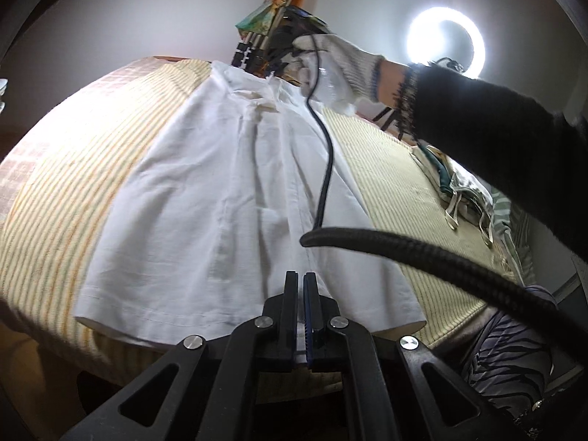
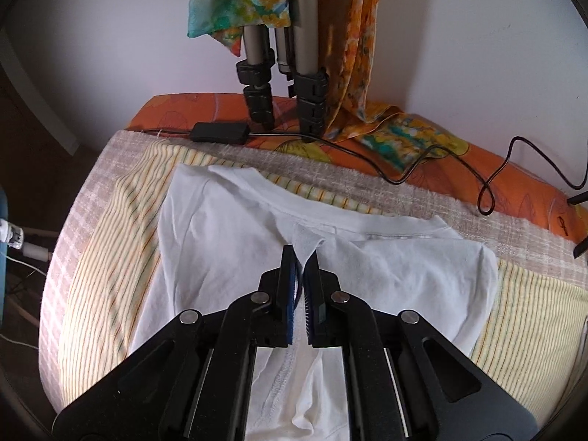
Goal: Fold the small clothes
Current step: 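Open the right gripper and withdraw it from the folded strip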
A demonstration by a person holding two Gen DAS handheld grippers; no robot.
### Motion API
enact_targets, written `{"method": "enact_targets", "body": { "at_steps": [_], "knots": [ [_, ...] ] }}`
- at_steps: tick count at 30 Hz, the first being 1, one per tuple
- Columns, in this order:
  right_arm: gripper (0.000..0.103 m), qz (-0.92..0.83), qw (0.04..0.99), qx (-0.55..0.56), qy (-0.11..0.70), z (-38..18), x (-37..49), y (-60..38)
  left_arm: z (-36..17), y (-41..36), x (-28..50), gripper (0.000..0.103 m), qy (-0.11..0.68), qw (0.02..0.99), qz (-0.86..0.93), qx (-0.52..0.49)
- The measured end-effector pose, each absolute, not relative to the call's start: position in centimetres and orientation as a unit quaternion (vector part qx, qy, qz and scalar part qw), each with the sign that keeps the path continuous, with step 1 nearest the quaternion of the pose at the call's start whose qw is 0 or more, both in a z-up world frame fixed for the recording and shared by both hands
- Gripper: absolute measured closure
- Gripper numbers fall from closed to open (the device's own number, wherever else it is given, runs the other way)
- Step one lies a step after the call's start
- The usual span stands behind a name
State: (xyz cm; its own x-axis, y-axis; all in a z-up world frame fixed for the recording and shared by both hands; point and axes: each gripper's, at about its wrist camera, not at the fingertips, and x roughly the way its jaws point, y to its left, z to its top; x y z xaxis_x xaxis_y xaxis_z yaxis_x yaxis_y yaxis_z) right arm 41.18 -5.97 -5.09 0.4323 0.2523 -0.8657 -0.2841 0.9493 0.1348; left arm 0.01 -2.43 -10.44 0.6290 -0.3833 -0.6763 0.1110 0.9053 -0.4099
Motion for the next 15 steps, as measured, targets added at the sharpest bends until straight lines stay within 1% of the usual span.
{"method": "enact_targets", "body": {
  "at_steps": [1,2,3,8,12,15],
  "knots": [
    [0.070,0.163,0.849,-0.012,0.503,-4.4,40.8,-6.4,-10.4,-2.3,-0.1,0.094,0.408,0.887,-0.139,-0.168],
    [0.064,0.163,0.854,-0.010,0.494,-3.7,40.3,-6.8,-10.3,-2.1,-0.2,0.084,0.408,0.887,-0.134,-0.170],
    [0.061,0.166,0.860,-0.003,0.483,-2.5,39.6,-7.6,-10.3,-2.0,-0.2,0.079,0.405,0.888,-0.132,-0.170],
    [0.061,0.202,0.867,0.050,0.452,2.7,34.6,-12.5,-10.0,-2.3,-0.5,0.076,0.404,0.891,-0.139,-0.157],
    [0.061,0.233,0.870,0.080,0.427,6.1,26.8,-17.3,-10.3,-3.9,-0.4,0.076,0.415,0.889,-0.150,-0.124],
    [0.060,0.234,0.873,0.075,0.421,6.4,19.6,-19.9,-10.6,-4.7,-0.2,0.076,0.423,0.888,-0.144,-0.106]
  ]
}}
